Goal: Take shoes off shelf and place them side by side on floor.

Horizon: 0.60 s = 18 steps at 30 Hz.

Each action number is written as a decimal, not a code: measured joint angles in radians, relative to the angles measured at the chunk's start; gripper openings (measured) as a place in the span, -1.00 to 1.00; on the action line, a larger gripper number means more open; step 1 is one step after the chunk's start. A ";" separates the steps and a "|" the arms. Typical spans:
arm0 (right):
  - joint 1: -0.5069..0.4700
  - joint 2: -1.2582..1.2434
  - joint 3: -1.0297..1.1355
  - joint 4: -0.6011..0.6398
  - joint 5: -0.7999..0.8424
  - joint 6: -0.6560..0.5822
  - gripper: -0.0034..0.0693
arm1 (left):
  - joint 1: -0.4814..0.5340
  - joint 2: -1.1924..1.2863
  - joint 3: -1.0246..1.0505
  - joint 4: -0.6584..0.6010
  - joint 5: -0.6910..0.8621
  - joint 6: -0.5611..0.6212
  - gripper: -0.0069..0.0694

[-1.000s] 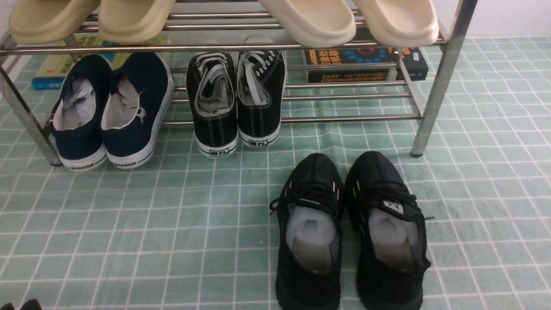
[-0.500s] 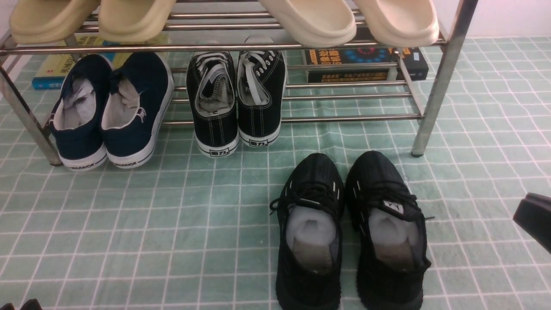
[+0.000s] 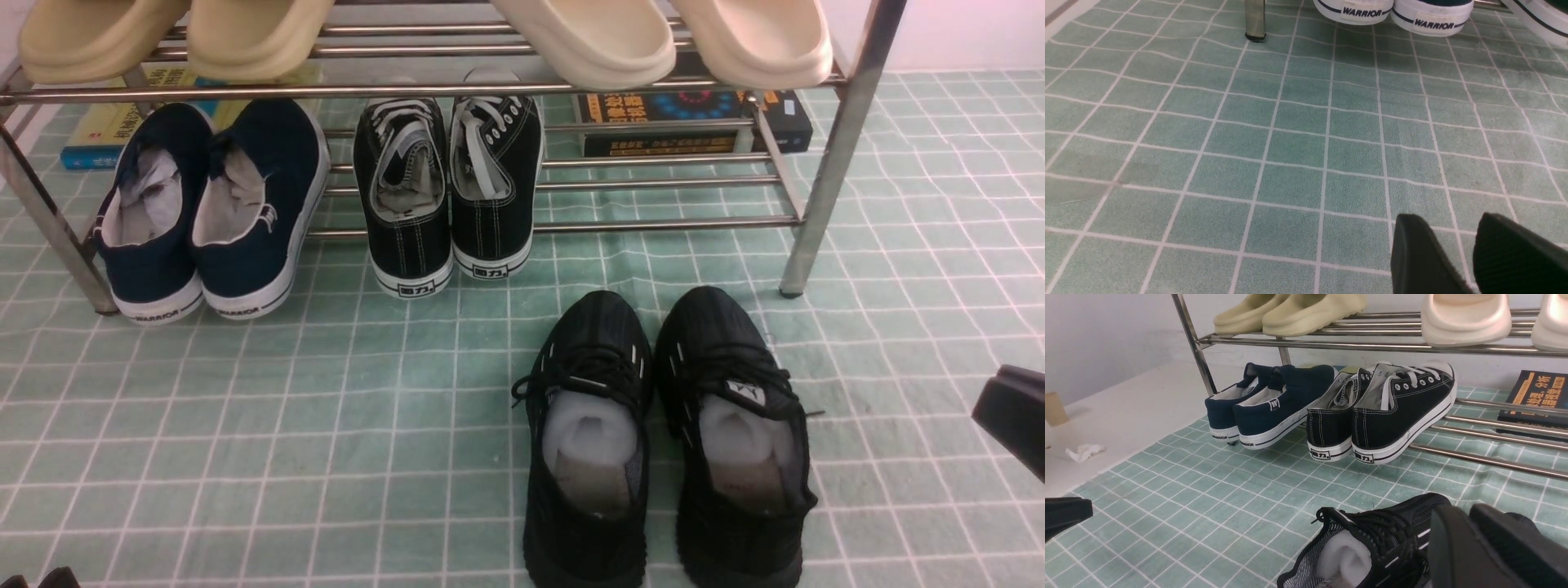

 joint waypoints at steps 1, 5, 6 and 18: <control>0.000 0.000 0.000 0.000 0.000 0.000 -0.70 | 0.000 0.000 0.000 0.000 0.000 0.000 -0.19; 0.000 0.000 0.000 0.000 0.000 0.000 -0.69 | 0.000 0.000 0.000 0.000 0.000 0.000 -0.19; 0.000 0.000 0.000 0.000 0.000 0.000 -0.69 | 0.000 0.000 0.000 0.000 0.000 0.000 -0.19; 0.000 0.000 0.000 0.000 0.000 0.000 -0.63 | 0.000 0.000 0.000 0.000 0.000 0.000 -0.19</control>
